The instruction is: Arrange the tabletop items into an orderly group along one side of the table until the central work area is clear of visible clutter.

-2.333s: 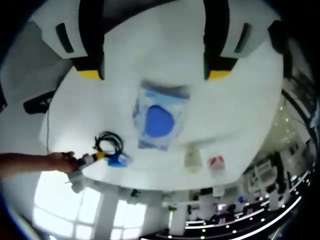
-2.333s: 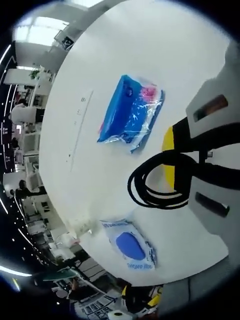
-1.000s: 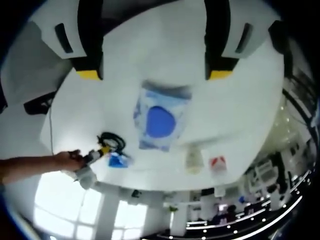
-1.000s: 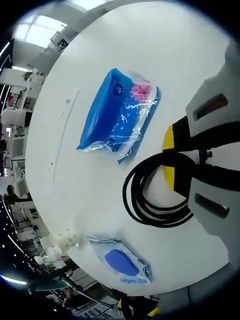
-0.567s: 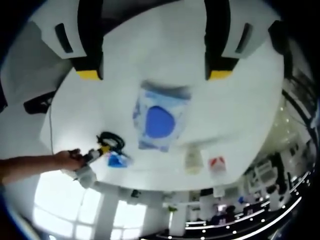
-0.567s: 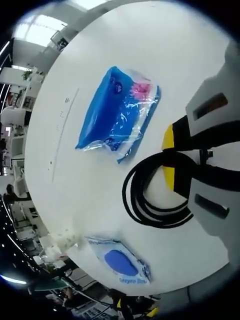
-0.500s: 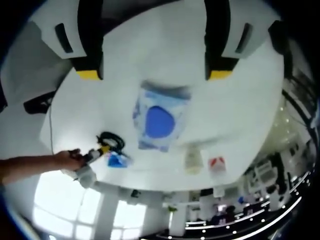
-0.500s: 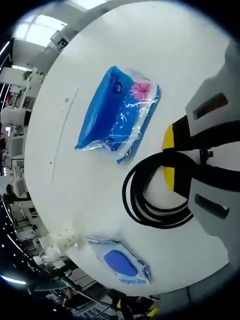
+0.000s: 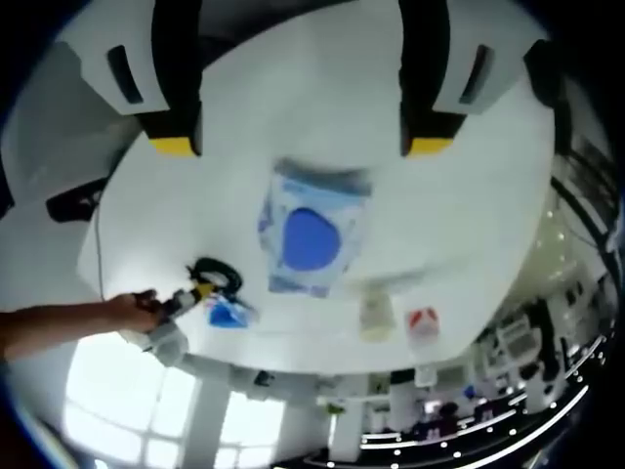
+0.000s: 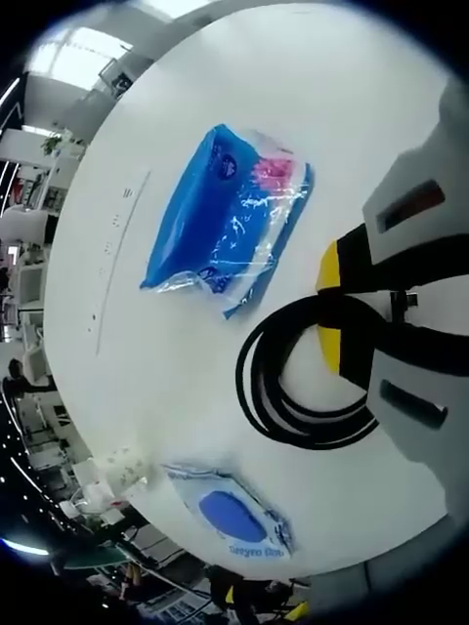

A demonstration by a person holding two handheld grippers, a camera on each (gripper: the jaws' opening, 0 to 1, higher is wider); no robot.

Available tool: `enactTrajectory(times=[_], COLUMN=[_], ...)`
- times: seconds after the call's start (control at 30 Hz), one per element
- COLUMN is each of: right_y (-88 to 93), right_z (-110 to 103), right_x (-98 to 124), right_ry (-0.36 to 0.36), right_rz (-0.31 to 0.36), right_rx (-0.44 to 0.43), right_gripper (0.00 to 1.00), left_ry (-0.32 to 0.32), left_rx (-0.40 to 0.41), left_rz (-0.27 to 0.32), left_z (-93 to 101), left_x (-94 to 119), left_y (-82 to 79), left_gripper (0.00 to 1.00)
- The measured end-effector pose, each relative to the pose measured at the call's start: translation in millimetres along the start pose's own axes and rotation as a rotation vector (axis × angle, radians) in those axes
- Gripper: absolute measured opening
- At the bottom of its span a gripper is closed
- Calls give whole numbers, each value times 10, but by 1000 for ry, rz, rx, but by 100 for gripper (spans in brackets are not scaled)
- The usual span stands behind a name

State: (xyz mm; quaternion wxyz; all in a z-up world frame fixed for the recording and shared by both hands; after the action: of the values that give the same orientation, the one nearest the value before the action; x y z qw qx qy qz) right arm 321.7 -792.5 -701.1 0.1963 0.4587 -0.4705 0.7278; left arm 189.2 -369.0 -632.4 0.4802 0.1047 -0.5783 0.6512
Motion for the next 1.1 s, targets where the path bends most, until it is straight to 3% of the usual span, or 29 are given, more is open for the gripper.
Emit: enactTrajectory(times=[0.3, 0.5, 1.1], right_y=[-16, 28, 70], right_z=[57, 91, -96], right_x=[0, 40, 355], right_ry=[-1, 23, 28], right_rz=[20, 1, 69], right_rx=[-40, -11, 0], right_gripper=[25, 38, 48], left_ry=[-1, -4, -2], left_rx=[2, 5, 3], left_rz=[-2, 0, 6], left_z=[-8, -15, 10], left_x=[-9, -13, 5], left_y=[0, 0, -7], left_gripper=[80, 80, 80])
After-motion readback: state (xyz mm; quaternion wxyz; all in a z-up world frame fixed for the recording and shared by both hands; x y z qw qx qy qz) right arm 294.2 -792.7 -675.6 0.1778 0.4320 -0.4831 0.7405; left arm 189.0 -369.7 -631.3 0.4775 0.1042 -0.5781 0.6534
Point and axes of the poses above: the point that each gripper's makers call its tool centre point, and the gripper's own axes: x roughly backward along the fingers, z roughly to its right, y roughly out of its underside, the point moved 8 cm from there along x, roughly backward along the fingers, and after that the axes turned 14 degrees about x, right-handed, at the moved point
